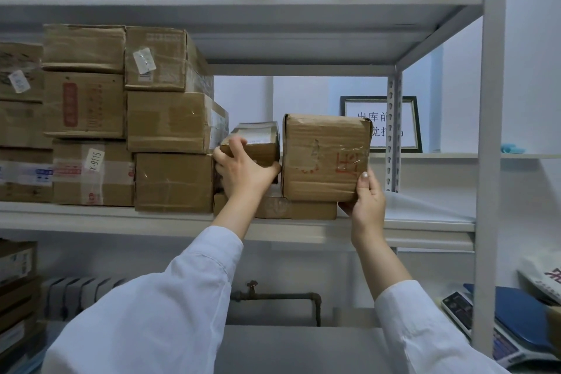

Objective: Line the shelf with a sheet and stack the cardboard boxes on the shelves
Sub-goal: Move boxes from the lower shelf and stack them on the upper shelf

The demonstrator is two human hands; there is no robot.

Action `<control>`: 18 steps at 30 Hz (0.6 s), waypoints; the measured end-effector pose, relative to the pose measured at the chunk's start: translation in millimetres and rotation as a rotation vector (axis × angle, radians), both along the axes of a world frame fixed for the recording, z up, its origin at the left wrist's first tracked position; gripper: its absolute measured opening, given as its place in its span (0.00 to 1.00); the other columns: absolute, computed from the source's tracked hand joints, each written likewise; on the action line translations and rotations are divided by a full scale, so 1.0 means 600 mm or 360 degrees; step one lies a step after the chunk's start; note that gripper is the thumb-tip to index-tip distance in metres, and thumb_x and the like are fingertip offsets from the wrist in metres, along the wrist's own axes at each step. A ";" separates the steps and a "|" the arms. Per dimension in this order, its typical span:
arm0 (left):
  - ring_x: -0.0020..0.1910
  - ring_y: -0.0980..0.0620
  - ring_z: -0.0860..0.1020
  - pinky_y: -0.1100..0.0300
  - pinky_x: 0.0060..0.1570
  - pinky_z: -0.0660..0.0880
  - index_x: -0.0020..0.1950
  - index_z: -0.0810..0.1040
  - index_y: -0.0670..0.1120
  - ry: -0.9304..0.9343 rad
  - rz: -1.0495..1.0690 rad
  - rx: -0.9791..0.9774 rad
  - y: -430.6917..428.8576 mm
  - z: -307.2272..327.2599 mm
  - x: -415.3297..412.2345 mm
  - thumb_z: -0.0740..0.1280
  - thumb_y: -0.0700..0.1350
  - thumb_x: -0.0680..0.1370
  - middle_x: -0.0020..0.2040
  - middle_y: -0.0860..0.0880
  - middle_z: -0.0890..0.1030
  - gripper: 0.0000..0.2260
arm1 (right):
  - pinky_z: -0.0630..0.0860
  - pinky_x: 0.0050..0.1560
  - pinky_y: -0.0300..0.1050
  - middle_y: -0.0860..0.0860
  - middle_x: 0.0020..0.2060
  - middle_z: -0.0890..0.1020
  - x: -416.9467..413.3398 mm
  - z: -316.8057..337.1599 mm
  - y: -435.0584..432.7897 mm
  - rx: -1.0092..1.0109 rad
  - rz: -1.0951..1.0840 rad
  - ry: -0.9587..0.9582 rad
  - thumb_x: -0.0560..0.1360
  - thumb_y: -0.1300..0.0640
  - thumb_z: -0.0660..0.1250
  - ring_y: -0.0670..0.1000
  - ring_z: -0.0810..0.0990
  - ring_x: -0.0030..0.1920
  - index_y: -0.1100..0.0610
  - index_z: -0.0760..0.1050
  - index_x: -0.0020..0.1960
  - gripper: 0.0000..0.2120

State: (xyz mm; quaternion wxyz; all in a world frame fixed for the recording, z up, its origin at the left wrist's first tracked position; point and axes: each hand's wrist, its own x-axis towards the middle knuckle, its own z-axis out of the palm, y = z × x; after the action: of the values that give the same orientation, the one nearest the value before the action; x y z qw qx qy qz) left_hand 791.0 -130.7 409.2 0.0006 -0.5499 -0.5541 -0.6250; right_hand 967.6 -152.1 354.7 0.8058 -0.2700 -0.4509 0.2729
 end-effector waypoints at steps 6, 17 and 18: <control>0.64 0.40 0.64 0.47 0.59 0.70 0.63 0.62 0.49 -0.0179 -0.0070 0.0425 -0.028 0.045 -0.014 0.72 0.54 0.65 0.68 0.41 0.59 0.31 | 0.73 0.63 0.60 0.57 0.63 0.78 -0.012 0.003 0.015 -0.0015 -0.0050 0.0039 0.83 0.54 0.52 0.55 0.77 0.61 0.56 0.69 0.70 0.18; 0.61 0.45 0.64 0.49 0.59 0.67 0.65 0.61 0.51 -0.0581 -0.0242 0.0489 -0.079 0.148 -0.013 0.71 0.56 0.68 0.64 0.44 0.62 0.31 | 0.69 0.68 0.54 0.51 0.63 0.78 -0.035 0.010 0.007 0.0000 -0.0235 -0.0155 0.83 0.53 0.52 0.50 0.75 0.65 0.54 0.71 0.70 0.18; 0.61 0.44 0.63 0.49 0.59 0.66 0.65 0.61 0.51 -0.0558 -0.0240 0.0482 -0.079 0.150 -0.010 0.71 0.57 0.68 0.64 0.44 0.62 0.31 | 0.69 0.68 0.51 0.50 0.64 0.78 -0.037 0.012 0.005 -0.0001 -0.0246 -0.0189 0.83 0.53 0.52 0.49 0.75 0.65 0.53 0.70 0.70 0.18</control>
State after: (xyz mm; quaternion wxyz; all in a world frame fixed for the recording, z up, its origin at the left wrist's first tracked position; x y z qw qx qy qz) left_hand 784.9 -178.1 499.0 -0.0598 -0.4664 -0.4030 -0.7851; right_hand 945.2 -149.2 361.6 0.7962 -0.3199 -0.4756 0.1937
